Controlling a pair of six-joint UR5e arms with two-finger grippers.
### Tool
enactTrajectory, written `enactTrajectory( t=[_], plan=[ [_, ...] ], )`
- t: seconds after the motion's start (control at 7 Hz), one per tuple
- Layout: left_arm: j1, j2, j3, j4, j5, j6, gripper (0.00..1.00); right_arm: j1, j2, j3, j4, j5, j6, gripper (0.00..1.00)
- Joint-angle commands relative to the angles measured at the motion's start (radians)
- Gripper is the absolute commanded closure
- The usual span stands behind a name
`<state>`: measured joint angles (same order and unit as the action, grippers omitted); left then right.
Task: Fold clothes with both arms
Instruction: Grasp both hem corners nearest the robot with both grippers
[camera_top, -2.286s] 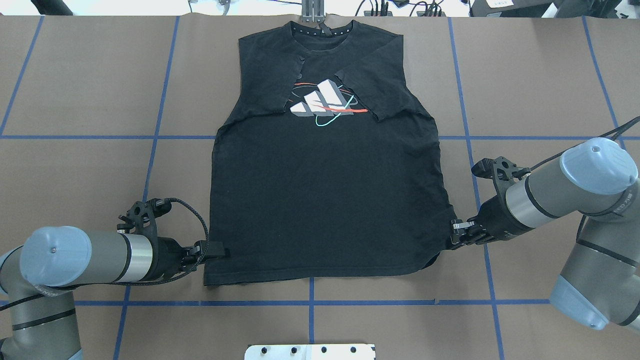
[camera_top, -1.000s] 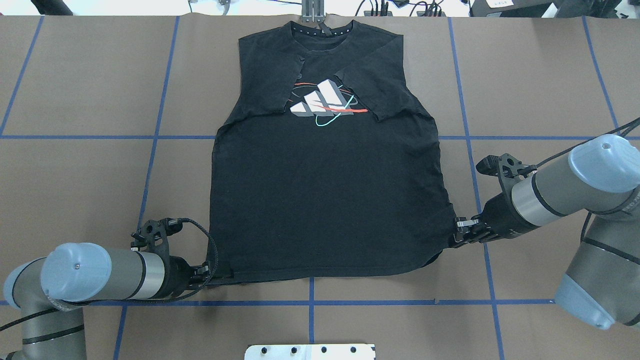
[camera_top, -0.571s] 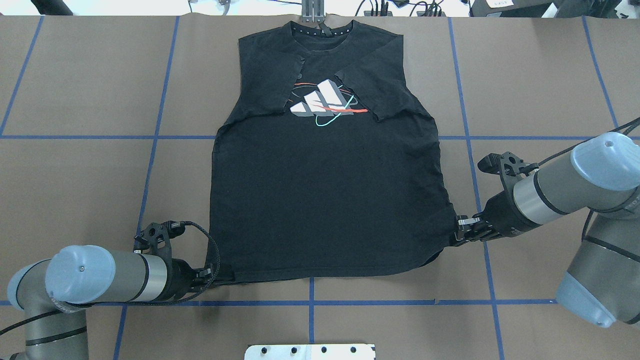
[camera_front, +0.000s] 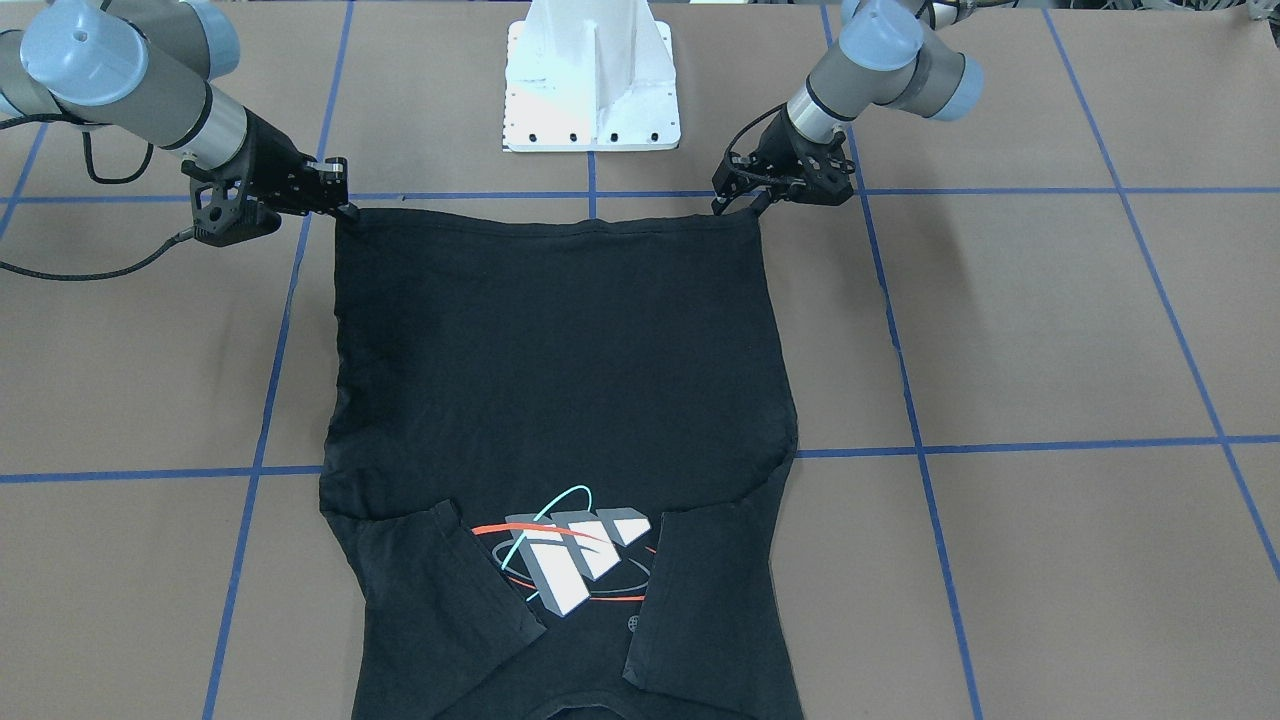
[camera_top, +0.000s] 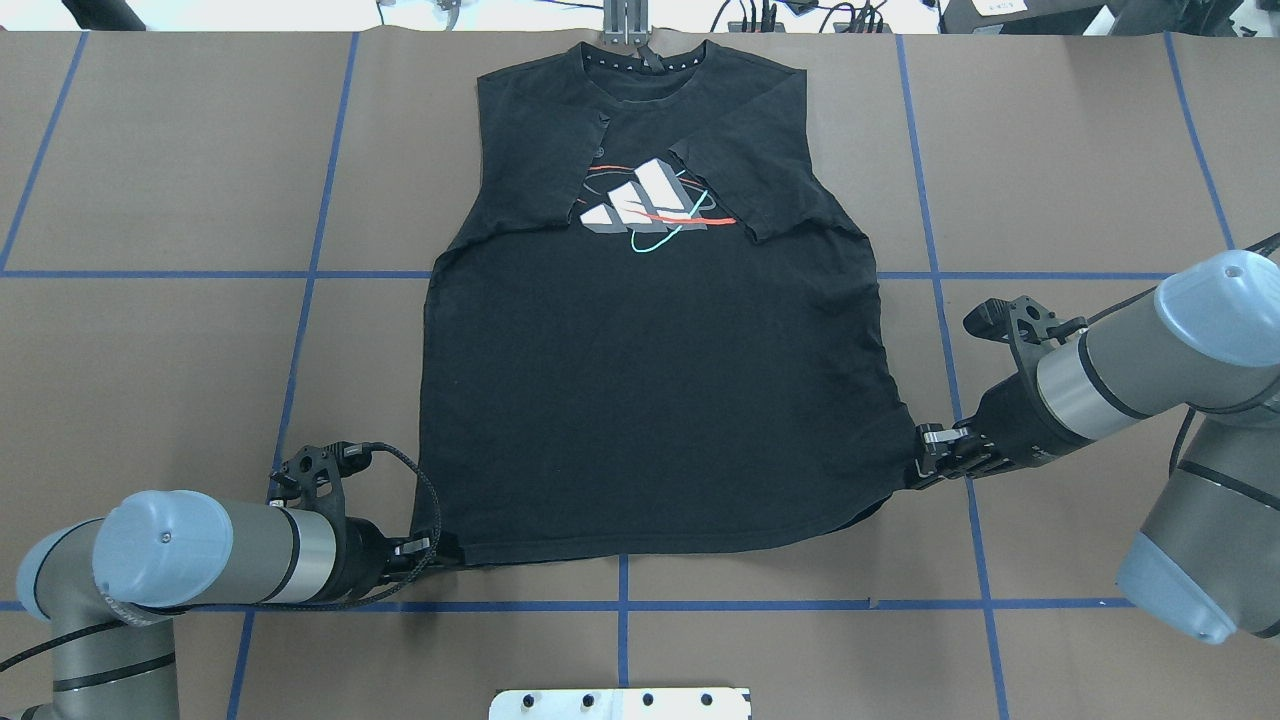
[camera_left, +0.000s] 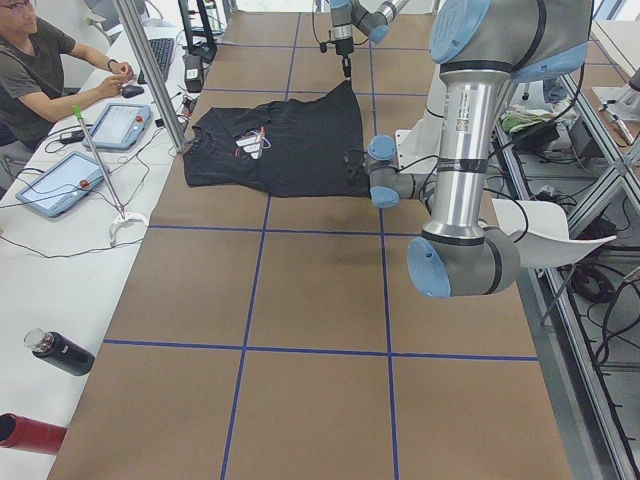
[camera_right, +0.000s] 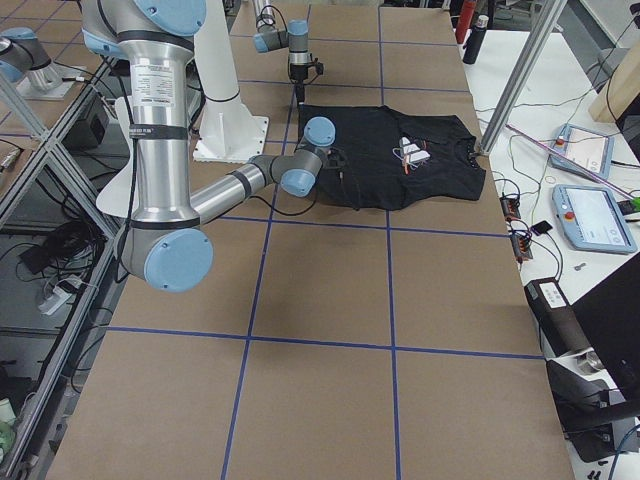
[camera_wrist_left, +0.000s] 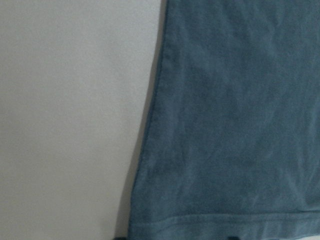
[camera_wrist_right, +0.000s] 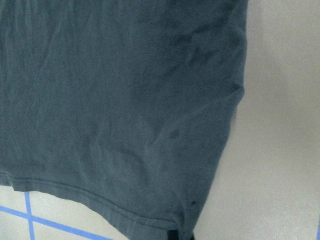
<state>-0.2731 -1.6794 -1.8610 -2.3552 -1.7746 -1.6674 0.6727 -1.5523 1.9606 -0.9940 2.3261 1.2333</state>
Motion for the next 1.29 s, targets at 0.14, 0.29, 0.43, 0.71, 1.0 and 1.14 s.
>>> enactTrajectory(
  t=[0.14, 0.29, 0.43, 0.71, 1.0, 1.14],
  plan=[
    [-0.003, 0.004, -0.003, 0.001, -0.002, 0.0, 0.5, 0.017, -0.003, 0.001, 0.0, 0.012, 0.0, 1.0],
    [-0.005, 0.004, -0.003, 0.001, -0.002, 0.0, 0.55, 0.019, -0.005, 0.001, 0.0, 0.015, 0.0, 1.0],
    [-0.005, 0.007, -0.003, 0.002, -0.002, 0.0, 0.56, 0.018, -0.005, 0.001, 0.0, 0.015, 0.0, 1.0],
    [-0.009, 0.014, -0.004, 0.002, 0.001, 0.0, 0.95, 0.018, -0.005, 0.001, 0.0, 0.015, -0.002, 1.0],
    [-0.014, 0.018, -0.032, 0.022, -0.002, 0.0, 1.0, 0.018, -0.002, 0.001, 0.002, 0.015, -0.002, 1.0],
    [-0.018, 0.018, -0.041, 0.022, -0.005, 0.0, 1.0, 0.018, -0.003, 0.0, 0.002, 0.013, 0.0, 1.0]
  ],
)
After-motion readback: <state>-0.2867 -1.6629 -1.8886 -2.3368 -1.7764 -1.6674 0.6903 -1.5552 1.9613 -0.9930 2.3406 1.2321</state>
